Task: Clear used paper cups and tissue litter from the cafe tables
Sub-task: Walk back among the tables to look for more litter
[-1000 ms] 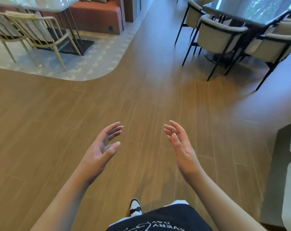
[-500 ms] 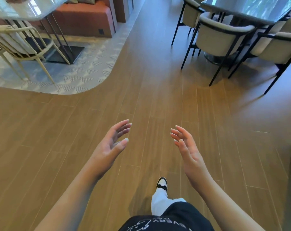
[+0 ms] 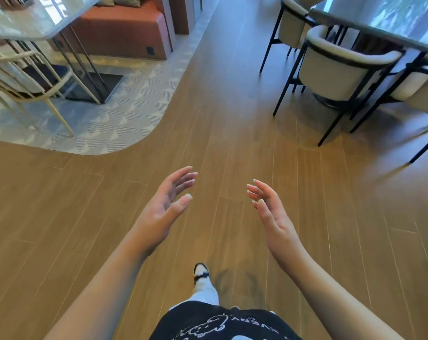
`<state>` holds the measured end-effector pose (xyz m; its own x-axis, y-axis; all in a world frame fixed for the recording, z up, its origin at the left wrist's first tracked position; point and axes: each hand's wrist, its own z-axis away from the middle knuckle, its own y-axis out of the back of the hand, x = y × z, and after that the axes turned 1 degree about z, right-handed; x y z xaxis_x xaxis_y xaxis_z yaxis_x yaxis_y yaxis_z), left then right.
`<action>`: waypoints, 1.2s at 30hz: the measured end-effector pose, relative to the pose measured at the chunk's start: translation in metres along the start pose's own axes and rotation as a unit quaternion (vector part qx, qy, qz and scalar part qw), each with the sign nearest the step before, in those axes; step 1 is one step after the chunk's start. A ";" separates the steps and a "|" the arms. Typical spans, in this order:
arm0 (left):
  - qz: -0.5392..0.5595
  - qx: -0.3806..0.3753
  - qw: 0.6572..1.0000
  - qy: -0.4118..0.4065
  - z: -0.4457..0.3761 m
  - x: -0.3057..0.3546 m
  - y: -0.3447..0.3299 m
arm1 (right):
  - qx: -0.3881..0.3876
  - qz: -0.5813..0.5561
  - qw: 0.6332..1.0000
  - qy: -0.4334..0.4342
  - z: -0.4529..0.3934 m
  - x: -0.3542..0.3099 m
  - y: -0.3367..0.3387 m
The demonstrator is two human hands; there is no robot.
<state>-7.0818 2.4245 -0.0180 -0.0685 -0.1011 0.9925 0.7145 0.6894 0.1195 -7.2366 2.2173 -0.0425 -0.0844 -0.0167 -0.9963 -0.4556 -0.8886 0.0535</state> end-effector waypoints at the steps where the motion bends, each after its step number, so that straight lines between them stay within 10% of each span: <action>1: 0.001 0.001 1.000 -0.001 -0.017 -0.003 0.004 | 0.000 0.006 1.000 -0.001 -0.018 0.000 0.001; 16: 0.054 0.067 0.996 -0.041 -0.326 -0.012 0.111 | 0.039 0.023 0.999 0.025 -0.351 -0.047 -0.004; 36: 0.042 0.073 0.995 -0.044 -0.755 0.017 0.080 | -0.009 0.049 0.999 0.006 -0.746 -0.064 0.143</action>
<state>-6.5006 1.9363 -0.0105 -0.0785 0.0207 0.9967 0.6112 0.7908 0.0317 -6.6353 1.7492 -0.0213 -0.1175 -0.1085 -0.9871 -0.4298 -0.8906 0.1490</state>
